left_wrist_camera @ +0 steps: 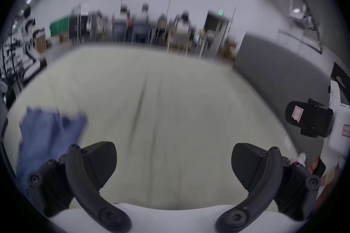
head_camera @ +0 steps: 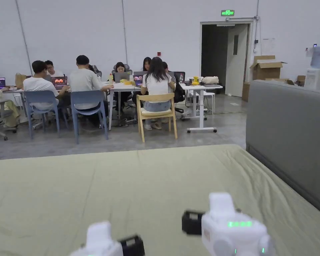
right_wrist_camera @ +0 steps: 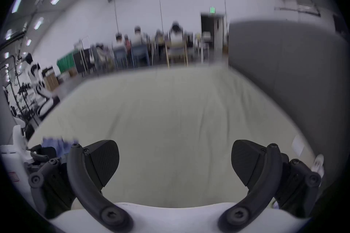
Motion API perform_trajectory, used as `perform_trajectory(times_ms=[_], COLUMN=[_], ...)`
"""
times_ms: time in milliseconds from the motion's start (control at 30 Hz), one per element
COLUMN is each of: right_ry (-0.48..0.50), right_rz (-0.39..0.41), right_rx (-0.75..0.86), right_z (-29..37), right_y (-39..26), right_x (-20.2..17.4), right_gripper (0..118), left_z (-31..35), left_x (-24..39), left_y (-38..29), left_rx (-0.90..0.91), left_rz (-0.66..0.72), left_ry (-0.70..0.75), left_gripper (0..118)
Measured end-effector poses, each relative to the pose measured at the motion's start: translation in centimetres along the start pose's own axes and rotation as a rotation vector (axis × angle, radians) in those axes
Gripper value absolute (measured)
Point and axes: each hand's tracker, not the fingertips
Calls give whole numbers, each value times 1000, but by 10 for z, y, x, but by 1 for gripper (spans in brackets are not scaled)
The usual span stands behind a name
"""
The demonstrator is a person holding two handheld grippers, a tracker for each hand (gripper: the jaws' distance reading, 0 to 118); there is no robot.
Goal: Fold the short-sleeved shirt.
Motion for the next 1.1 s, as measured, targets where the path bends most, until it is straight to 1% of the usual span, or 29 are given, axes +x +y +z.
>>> perform_trajectory(times_ms=[67,133,200,233,267,333,400,500,567,767,833,900,1100], right_ry=[3,-28,-74,-72,-31,10,9,17,15,29,31,34,30], right_rz=[18,49,84,88,83,90,94,82,66,71,68,64,91], right_rx=[153,253,275,301,330,329,325,309,295,286,286,293,321], right_z=[34,63,83,94,102,110,116,117,118,121,123,126,135], right_y=[54,85,95,97,92,87,86,88,88,83,84,86,90], right_x=[-3,-8,-14,-15,-14,-15,-16,-14,-14,-14,-14,-14,-15], right_gripper=[118,118,118,118,118,118,118,118,118,118,118,118,118], left_z=[33,65,87,97,106,124,137,148,152,165,166,169,174], left_x=[11,21,28,30,30,31,30,29,30,34,36,39,56], left_y=[54,92,109,112,112,108,106,109,111,115,115,115,115], left_rx=[138,220,240,248,275,315,338,342,347,378,368,355,404], left_rz=[-21,-45,-97,-124,-136,-114,-73,-47,-47,-68,-56,-45,-120], left_ry=[44,109,149,159,157,150,154,125,134,143,116,58,92], left_gripper=[118,118,118,118,118,118,118,118,118,118,118,118,118])
